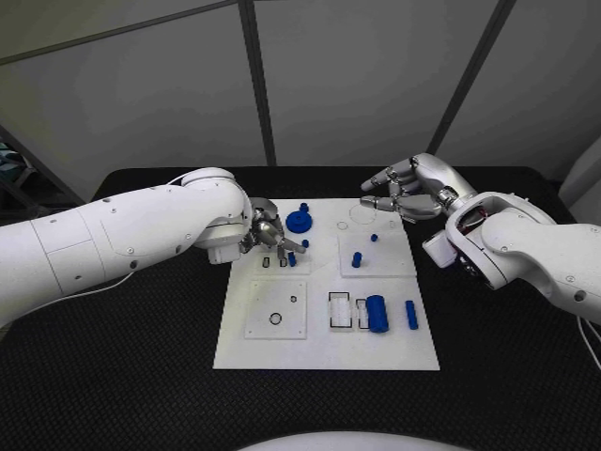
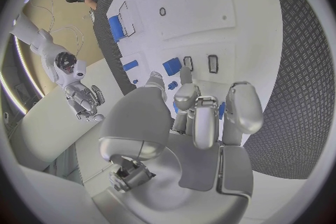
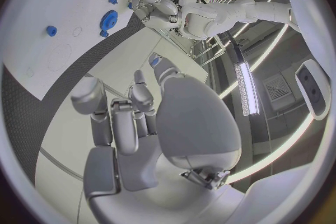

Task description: Assemble the parts on the task board

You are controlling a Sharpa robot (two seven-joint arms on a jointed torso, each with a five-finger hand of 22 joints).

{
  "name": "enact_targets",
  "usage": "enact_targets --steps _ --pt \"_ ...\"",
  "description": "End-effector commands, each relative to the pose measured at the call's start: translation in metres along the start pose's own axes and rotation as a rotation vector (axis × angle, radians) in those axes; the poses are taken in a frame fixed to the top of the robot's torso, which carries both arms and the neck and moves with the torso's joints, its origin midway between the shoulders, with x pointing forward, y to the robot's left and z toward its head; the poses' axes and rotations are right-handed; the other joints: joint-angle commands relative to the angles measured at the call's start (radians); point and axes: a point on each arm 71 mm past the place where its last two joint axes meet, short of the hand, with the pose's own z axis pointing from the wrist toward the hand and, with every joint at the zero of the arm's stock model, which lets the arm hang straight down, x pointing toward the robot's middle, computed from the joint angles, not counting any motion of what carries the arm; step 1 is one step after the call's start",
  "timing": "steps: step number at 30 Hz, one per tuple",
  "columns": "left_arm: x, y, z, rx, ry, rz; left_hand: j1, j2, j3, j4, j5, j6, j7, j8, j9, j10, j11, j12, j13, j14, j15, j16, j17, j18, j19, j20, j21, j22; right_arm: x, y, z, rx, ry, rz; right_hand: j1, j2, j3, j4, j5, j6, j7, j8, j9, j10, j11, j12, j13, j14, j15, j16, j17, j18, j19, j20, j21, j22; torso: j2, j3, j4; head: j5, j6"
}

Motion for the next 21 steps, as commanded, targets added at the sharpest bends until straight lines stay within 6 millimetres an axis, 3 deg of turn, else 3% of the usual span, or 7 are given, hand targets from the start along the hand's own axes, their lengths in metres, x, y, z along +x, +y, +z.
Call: enact_targets --steps 1,21 --pt "0.0008 -0.0017 -0.0005 -0.001 0.012 0.018 0.013 0.006 0.003 -0.008 0.002 -0.006 -0.001 0.004 0.002 -0.006 -0.001 -0.006 0.000 0.088 -0.003 0.003 0.208 0.027 -0.008 0.001 -0.003 0.001 0.0002 0.0013 0.0009 -0.004 0.001 0.003 -0.003 0.008 -0.005 0.002 0.004 -0.003 -0.001 0.006 -0.001 0.002 -0.007 0.000 -0.002 0.087 -0.004 -0.006 0.202 0.010 0.000 -0.006 -0.005 -0.002 0.000 0.0000 -0.0003 0.000 -0.001" --pt "0.0029 -0.0069 0.0002 0.018 0.023 0.015 0.090 0.050 0.051 -0.036 0.002 -0.011 -0.002 0.003 0.017 -0.008 -0.002 -0.008 -0.003 0.088 -0.004 0.003 0.207 0.027 -0.012 0.001 -0.002 0.007 0.0023 0.0014 0.0028 -0.003 0.008 0.004 -0.001 0.011 -0.003 0.003 0.009 -0.003 -0.001 0.007 -0.002 0.004 -0.007 0.000 -0.001 0.087 -0.004 -0.007 0.200 0.011 0.000 -0.007 -0.007 -0.003 0.000 0.0001 -0.0002 -0.002 -0.008"
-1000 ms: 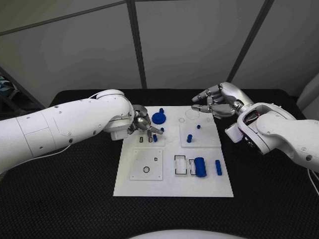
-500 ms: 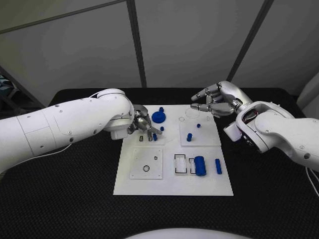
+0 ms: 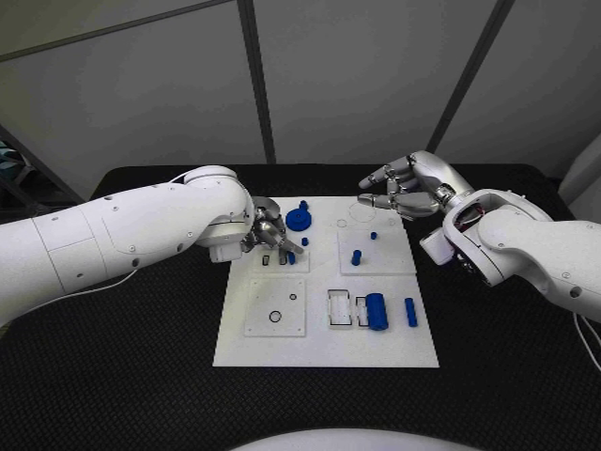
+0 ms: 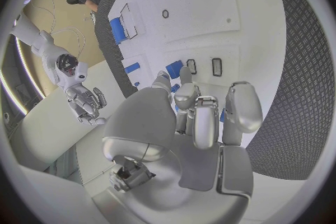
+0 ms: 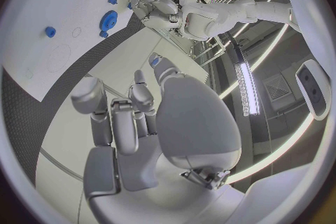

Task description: Assemble the parts on the task board

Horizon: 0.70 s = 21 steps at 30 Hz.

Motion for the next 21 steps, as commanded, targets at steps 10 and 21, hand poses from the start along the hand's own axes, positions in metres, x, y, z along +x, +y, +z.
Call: enact_targets --steps 10,21 --pt "0.0001 -0.0036 -0.0007 0.024 0.000 -0.025 0.121 0.060 0.118 -0.064 -0.001 -0.023 -0.006 -0.014 0.004 -0.017 -0.010 -0.016 -0.013 0.088 -0.011 0.002 0.207 0.021 -0.011 -0.005 -0.006 -0.002 0.0014 0.0011 0.0019 -0.003 0.010 0.004 0.001 0.013 -0.001 0.002 0.007 -0.003 -0.001 0.007 -0.002 0.000 -0.004 0.000 0.000 0.087 -0.004 -0.004 0.199 0.011 -0.001 -0.007 -0.004 -0.003 0.000 -0.0005 0.0004 -0.001 -0.006" --pt "-0.0003 0.0015 -0.0040 0.019 -0.011 -0.055 0.146 0.009 0.378 -0.112 -0.005 -0.043 0.003 -0.034 0.011 -0.035 -0.009 -0.059 -0.050 0.087 -0.009 0.002 0.206 0.022 -0.019 -0.009 -0.012 -0.006 0.0017 -0.0006 0.0025 0.009 0.018 0.003 0.002 0.013 -0.001 0.002 0.008 -0.004 -0.001 0.007 -0.002 -0.001 -0.004 -0.002 -0.003 0.086 -0.004 -0.006 0.197 0.011 -0.003 -0.007 -0.007 -0.006 0.000 -0.0008 0.0014 0.000 -0.007"
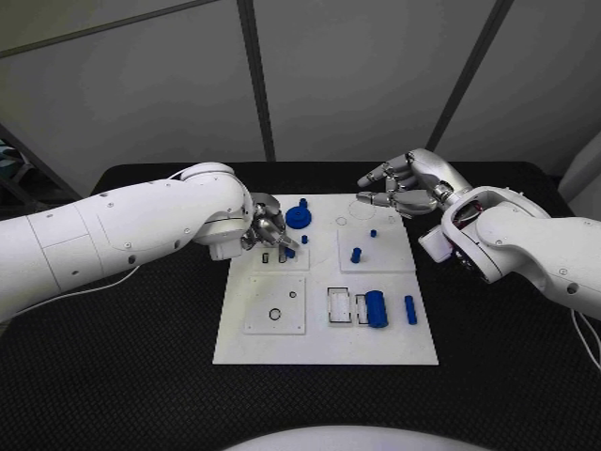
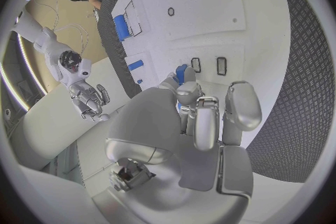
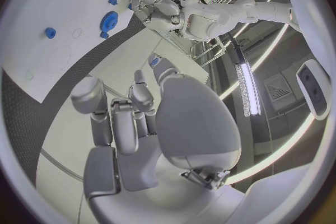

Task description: Assemble the parts on the task board

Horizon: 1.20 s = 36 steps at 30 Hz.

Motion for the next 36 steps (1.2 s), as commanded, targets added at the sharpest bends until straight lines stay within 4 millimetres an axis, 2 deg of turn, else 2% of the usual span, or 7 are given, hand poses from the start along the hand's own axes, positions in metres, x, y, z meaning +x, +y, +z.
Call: enact_targets --steps 1,4,7,9,14,17,36 --pt "0.000 0.002 -0.001 0.001 -0.004 -0.027 -0.044 -0.056 0.203 -0.102 0.003 0.004 0.006 0.000 0.011 0.001 0.000 -0.011 -0.007 0.087 -0.002 0.002 0.207 0.030 -0.009 0.002 -0.005 0.000 0.001 0.000 0.001 0.003 0.012 0.003 -0.002 0.009 -0.001 0.002 0.004 -0.004 -0.001 0.004 -0.001 -0.001 -0.004 -0.001 -0.001 0.086 -0.004 -0.007 0.196 0.012 -0.004 -0.007 -0.008 -0.003 0.001 -0.0002 0.0011 0.001 0.000" --pt "0.000 0.004 -0.003 0.001 -0.007 -0.039 -0.066 -0.088 0.286 -0.113 0.005 0.006 0.006 0.004 0.018 0.002 0.002 -0.016 -0.011 0.087 -0.003 0.002 0.207 0.030 -0.008 0.003 -0.004 0.004 0.000 0.000 0.001 0.005 0.013 0.002 -0.002 0.009 -0.001 0.002 0.004 -0.004 -0.001 0.004 -0.001 -0.001 -0.004 -0.001 -0.001 0.086 -0.004 -0.007 0.196 0.012 -0.004 -0.007 -0.008 -0.003 0.000 -0.0008 0.0018 0.002 -0.001" --pt "0.000 0.008 -0.005 0.003 -0.014 -0.056 -0.118 -0.149 0.437 -0.140 0.003 0.005 0.006 0.012 0.033 0.007 -0.002 -0.024 -0.019 0.087 0.000 0.002 0.207 0.029 -0.007 0.005 -0.004 0.008 0.000 0.000 0.001 0.006 0.013 0.002 -0.002 0.009 -0.001 0.002 0.004 -0.004 -0.001 0.004 -0.001 -0.001 -0.004 -0.001 -0.001 0.086 -0.004 -0.007 0.196 0.012 -0.004 -0.007 -0.008 -0.003 0.000 -0.0005 0.0015 0.004 0.000" --pt "-0.001 0.009 -0.007 0.007 -0.024 -0.066 -0.154 -0.171 0.507 -0.158 0.004 0.008 0.008 0.021 0.045 0.012 0.000 -0.024 -0.019 0.088 -0.002 0.003 0.208 0.029 -0.005 0.005 -0.002 0.013 0.000 -0.001 0.001 0.007 0.013 0.002 -0.003 0.009 -0.001 0.002 0.004 -0.004 -0.001 0.004 -0.001 -0.001 -0.003 -0.001 -0.001 0.086 -0.004 -0.007 0.196 0.012 -0.004 -0.007 -0.008 -0.004 0.001 -0.0005 0.0014 0.004 0.001" --pt "-0.002 0.013 -0.011 0.017 -0.052 -0.090 -0.184 -0.203 0.577 -0.195 0.009 0.011 0.007 0.029 0.056 0.023 0.000 -0.015 -0.009 0.088 0.000 0.004 0.209 0.026 0.005 0.006 0.007 0.032 0.000 -0.001 0.001 0.007 0.013 0.001 -0.004 0.008 -0.001 0.003 0.004 -0.005 0.000 0.004 -0.001 -0.001 -0.003 -0.001 -0.001 0.086 -0.004 -0.007 0.196 0.012 -0.004 -0.007 -0.009 -0.005 0.000 -0.0001 0.0011 0.009 -0.002" --pt "-0.003 0.015 -0.014 0.024 -0.077 -0.103 -0.213 -0.224 0.626 -0.220 0.041 0.018 0.006 0.035 0.065 0.033 -0.001 -0.010 -0.005 0.088 0.000 0.004 0.209 0.024 0.013 0.007 0.015 0.046 0.000 -0.001 0.001 0.007 0.013 0.001 -0.004 0.008 -0.001 0.003 0.004 -0.005 0.000 0.004 -0.001 -0.001 -0.003 -0.001 -0.001 0.086 -0.004 -0.007 0.196 0.012 -0.004 -0.007 -0.009 -0.005 0.000 0.0002 0.0027 0.010 -0.003" --pt "0.003 0.017 -0.013 0.007 -0.153 -0.073 -0.251 -0.245 0.675 -0.254 0.072 0.030 0.001 0.046 0.078 0.052 -0.005 0.002 0.006 0.089 -0.005 0.005 0.211 0.018 0.032 0.004 0.034 0.081 0.000 -0.001 0.002 0.005 0.014 0.001 -0.006 0.008 -0.002 0.004 0.003 -0.005 0.000 0.004 -0.002 -0.001 -0.003 -0.002 -0.002 0.086 -0.004 -0.007 0.196 0.012 -0.004 -0.007 -0.009 -0.005 0.001 0.0001 -0.0013 0.023 -0.009"
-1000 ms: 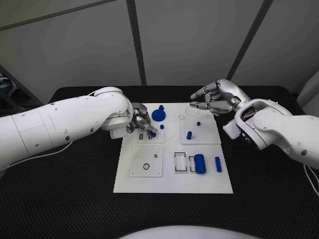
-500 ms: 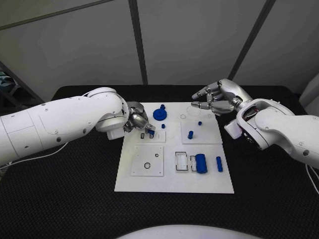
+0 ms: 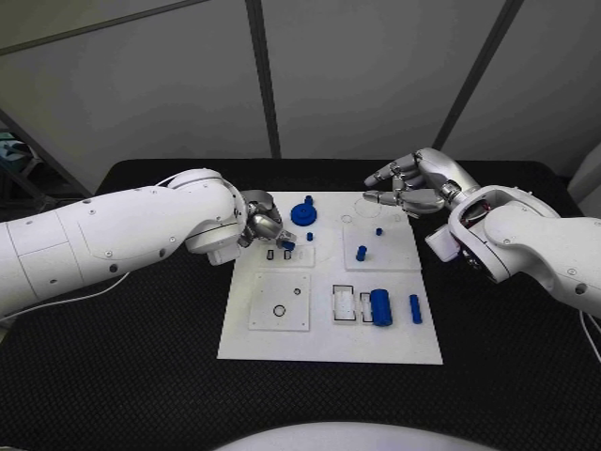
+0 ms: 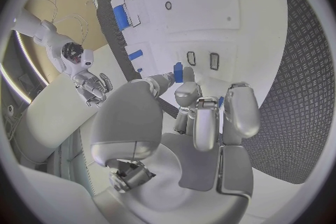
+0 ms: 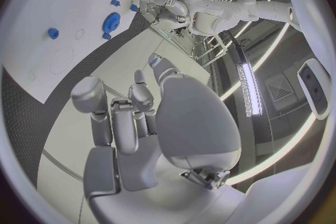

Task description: Assemble the parts on the task board

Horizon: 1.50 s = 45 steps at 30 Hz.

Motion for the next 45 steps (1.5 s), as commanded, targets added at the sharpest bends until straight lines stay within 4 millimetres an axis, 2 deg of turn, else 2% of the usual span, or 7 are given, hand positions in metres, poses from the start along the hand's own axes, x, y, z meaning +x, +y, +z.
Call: enact_targets --steps 1,15,18,33,45 --pt "-0.0012 -0.0013 0.0012 -0.003 -0.036 0.023 -0.012 0.001 0.190 -0.184 0.005 0.008 -0.002 0.005 0.002 0.006 0.000 0.004 0.001 0.089 -0.005 0.005 0.211 0.002 0.005 -0.001 0.005 0.001 0.0004 0.0016 0.0006 -0.007 0.006 0.003 -0.005 0.008 -0.002 0.004 0.003 -0.005 0.000 0.004 -0.001 -0.001 -0.003 -0.002 -0.001 0.086 -0.004 -0.002 0.195 0.012 -0.001 -0.003 -0.004 -0.001 0.001 -0.0006 -0.0011 0.001 -0.003" --pt "0.0065 -0.0019 0.0051 -0.019 0.002 0.076 -0.019 -0.002 0.198 -0.190 0.010 0.010 -0.003 0.007 0.003 0.007 -0.001 0.001 -0.003 0.089 -0.006 0.005 0.210 0.003 0.005 -0.002 0.005 0.001 0.0020 0.0023 0.0016 -0.010 0.011 0.004 -0.007 0.008 -0.003 0.005 0.002 -0.005 0.000 0.005 -0.001 -0.003 -0.003 -0.004 -0.003 0.086 -0.004 -0.003 0.195 0.012 -0.001 -0.003 -0.005 -0.001 0.000 -0.0007 -0.0012 0.002 -0.005" --pt "0.0071 -0.0014 0.0051 -0.023 0.009 0.082 -0.021 -0.003 0.200 -0.192 0.011 0.010 -0.003 0.007 0.004 0.007 -0.001 0.000 -0.004 0.089 -0.006 0.005 0.211 0.002 0.005 -0.002 0.005 0.002 0.0020 0.0023 0.0016 -0.010 0.012 0.004 -0.007 0.008 -0.003 0.005 0.002 -0.005 0.000 0.005 -0.001 -0.003 -0.003 -0.004 -0.003 0.086 -0.004 -0.003 0.195 0.012 -0.001 -0.003 -0.005 -0.001 0.000 0.0001 -0.0009 0.003 -0.006" --pt "0.0070 0.0024 0.0044 -0.040 0.021 0.120 -0.027 -0.007 0.206 -0.199 0.019 0.012 -0.004 0.009 0.005 0.008 -0.002 -0.003 -0.008 0.089 -0.007 0.005 0.211 0.001 0.008 -0.003 0.008 0.007 0.0024 0.0020 0.0020 -0.010 0.015 0.004 -0.007 0.008 -0.003 0.005 0.002 -0.005 0.000 0.005 -0.001 -0.003 -0.003 -0.004 -0.003 0.086 -0.004 -0.003 0.195 0.012 -0.001 -0.003 -0.005 -0.001 0.001 -0.0010 -0.0006 0.006 -0.008" --pt "0.0074 0.0029 0.0043 -0.046 0.028 0.132 -0.028 -0.008 0.207 -0.200 0.021 0.013 -0.005 0.010 0.005 0.009 -0.003 -0.003 -0.009 0.089 -0.007 0.005 0.211 0.001 0.009 -0.003 0.009 0.010 0.0029 0.0020 0.0024 -0.010 0.018 0.004 -0.007 0.008 -0.003 0.005 0.002 -0.005 0.000 0.005 -0.001 -0.003 -0.003 -0.004 -0.003 0.086 -0.004 -0.003 0.195 0.012 -0.001 -0.003 -0.005 -0.001 0.000 0.0001 -0.0007 0.008 -0.010"
